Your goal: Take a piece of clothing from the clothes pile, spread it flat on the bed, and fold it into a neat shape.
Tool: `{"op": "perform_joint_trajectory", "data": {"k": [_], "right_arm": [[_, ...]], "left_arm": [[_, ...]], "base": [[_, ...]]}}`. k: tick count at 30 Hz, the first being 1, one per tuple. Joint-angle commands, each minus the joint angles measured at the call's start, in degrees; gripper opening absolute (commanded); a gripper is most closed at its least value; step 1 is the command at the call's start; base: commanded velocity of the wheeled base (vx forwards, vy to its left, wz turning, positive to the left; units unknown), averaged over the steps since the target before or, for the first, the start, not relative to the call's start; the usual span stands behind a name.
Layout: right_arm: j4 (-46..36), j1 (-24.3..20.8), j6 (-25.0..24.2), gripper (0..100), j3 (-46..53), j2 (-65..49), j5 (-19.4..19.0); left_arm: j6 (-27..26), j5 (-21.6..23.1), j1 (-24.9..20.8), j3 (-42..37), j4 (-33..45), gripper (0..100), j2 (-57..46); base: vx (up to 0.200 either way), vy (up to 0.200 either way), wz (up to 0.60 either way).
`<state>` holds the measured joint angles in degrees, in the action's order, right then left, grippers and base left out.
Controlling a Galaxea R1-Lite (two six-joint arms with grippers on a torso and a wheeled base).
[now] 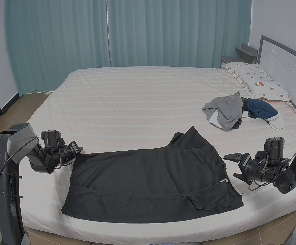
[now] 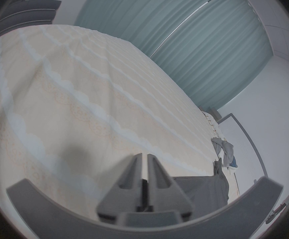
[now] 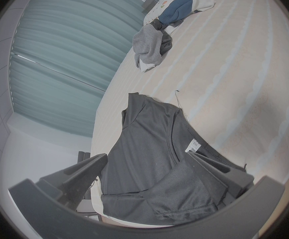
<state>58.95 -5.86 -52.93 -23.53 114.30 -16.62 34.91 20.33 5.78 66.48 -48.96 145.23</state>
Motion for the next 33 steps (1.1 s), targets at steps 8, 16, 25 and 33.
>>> {"op": "perform_joint_trajectory", "data": {"k": [8, 16, 25, 33], "right_arm": [[-2.09, 1.03, 0.20, 100, -10.31, 4.44, 0.09], [-10.35, 0.77, 9.69, 100, -28.85, 15.78, 0.09], [-18.61, -0.20, 17.95, 100, -48.28, 28.70, 0.71], [-28.10, -1.26, 18.21, 100, -64.98, 35.99, 0.71]], "left_arm": [[5.34, -3.55, -0.15, -0.73, -2.37, 0, -0.73], [7.98, -3.46, 0.11, -0.73, -2.72, 0, -1.35], [7.98, -3.46, 0.20, -0.82, -2.63, 0, -1.35], [7.98, -3.46, 0.11, -1.44, -2.81, 0, -1.44]], "base": [[0.000, 0.000, 0.00], [0.000, 0.000, 0.00], [0.000, 0.000, 0.00], [0.000, 0.000, 0.00]]}}
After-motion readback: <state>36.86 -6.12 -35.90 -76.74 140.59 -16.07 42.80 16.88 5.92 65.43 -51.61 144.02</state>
